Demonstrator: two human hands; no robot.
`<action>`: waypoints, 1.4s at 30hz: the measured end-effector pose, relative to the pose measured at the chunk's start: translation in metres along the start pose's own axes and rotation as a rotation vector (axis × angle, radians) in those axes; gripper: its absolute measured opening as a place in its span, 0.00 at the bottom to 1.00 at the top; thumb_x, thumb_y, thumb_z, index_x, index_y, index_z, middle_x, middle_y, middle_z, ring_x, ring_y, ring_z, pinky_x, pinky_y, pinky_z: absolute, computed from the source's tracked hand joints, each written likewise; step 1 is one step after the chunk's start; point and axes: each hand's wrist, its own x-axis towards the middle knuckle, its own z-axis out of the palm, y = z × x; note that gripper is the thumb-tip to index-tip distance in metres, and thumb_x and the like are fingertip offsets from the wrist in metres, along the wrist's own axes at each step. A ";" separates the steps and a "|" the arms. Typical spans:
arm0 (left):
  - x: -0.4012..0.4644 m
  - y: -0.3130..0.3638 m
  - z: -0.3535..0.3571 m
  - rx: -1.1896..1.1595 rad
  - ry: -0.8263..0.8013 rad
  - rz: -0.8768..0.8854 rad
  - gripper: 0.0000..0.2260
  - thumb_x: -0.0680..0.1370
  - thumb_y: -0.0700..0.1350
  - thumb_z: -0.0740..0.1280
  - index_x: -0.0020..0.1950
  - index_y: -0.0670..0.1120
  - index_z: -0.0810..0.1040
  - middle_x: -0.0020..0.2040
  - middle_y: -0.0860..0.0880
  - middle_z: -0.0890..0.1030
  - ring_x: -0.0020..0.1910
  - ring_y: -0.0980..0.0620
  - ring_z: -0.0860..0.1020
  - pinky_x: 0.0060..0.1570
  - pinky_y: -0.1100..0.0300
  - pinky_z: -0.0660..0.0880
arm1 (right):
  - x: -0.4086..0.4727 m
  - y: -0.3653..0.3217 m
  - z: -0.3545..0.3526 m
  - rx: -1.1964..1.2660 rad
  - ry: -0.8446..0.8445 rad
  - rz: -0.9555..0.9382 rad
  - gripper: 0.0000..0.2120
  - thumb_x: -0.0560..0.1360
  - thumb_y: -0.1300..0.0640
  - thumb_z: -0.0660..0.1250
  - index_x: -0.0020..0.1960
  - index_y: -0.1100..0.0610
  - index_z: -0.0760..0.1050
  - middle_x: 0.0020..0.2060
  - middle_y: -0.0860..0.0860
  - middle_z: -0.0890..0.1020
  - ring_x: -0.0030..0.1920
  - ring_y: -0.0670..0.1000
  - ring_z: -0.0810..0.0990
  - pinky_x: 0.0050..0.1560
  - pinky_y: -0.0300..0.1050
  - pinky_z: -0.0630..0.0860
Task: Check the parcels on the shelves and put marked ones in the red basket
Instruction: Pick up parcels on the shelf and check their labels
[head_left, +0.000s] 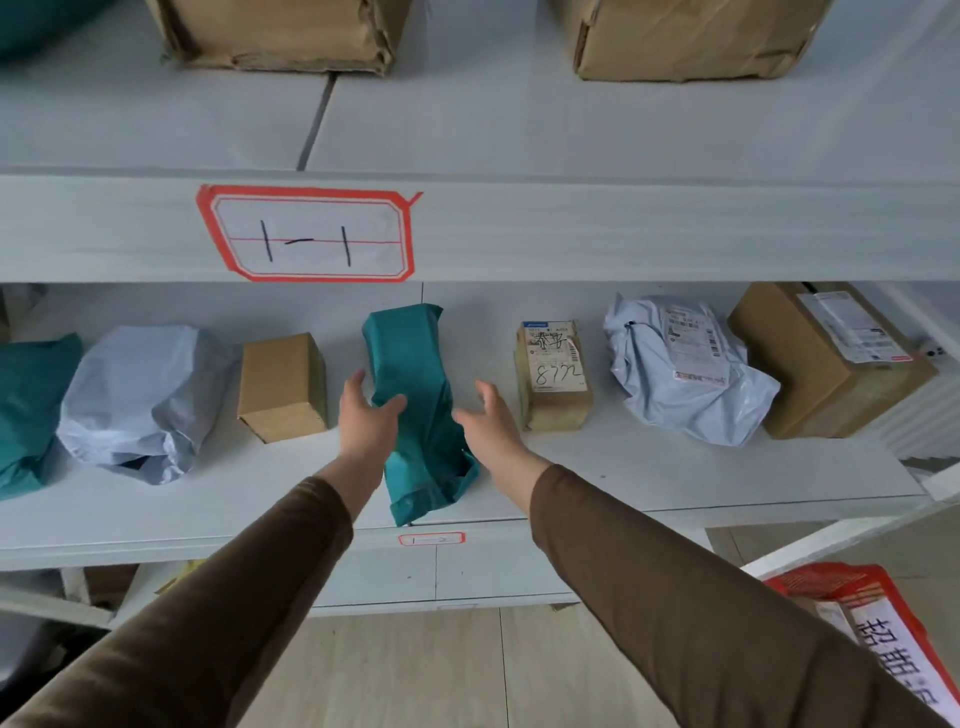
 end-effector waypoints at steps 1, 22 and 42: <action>0.001 -0.003 -0.006 -0.082 -0.048 -0.138 0.34 0.82 0.44 0.70 0.83 0.53 0.56 0.77 0.44 0.69 0.73 0.39 0.72 0.70 0.41 0.73 | 0.001 0.001 0.005 0.073 -0.064 0.117 0.33 0.81 0.54 0.65 0.82 0.51 0.56 0.79 0.54 0.64 0.76 0.57 0.67 0.74 0.54 0.67; -0.132 -0.018 -0.041 -0.514 -0.539 -0.291 0.29 0.77 0.64 0.70 0.70 0.45 0.79 0.65 0.39 0.83 0.64 0.37 0.81 0.68 0.38 0.74 | -0.160 0.039 -0.065 0.019 -0.294 -0.242 0.34 0.78 0.49 0.72 0.79 0.40 0.61 0.70 0.44 0.72 0.65 0.47 0.77 0.65 0.50 0.79; -0.339 0.008 0.015 0.260 -0.370 0.722 0.23 0.85 0.46 0.63 0.79 0.62 0.64 0.68 0.69 0.71 0.71 0.53 0.66 0.69 0.55 0.72 | -0.276 0.061 -0.169 0.837 -0.268 0.053 0.27 0.79 0.35 0.62 0.64 0.54 0.82 0.59 0.59 0.86 0.55 0.59 0.87 0.56 0.55 0.81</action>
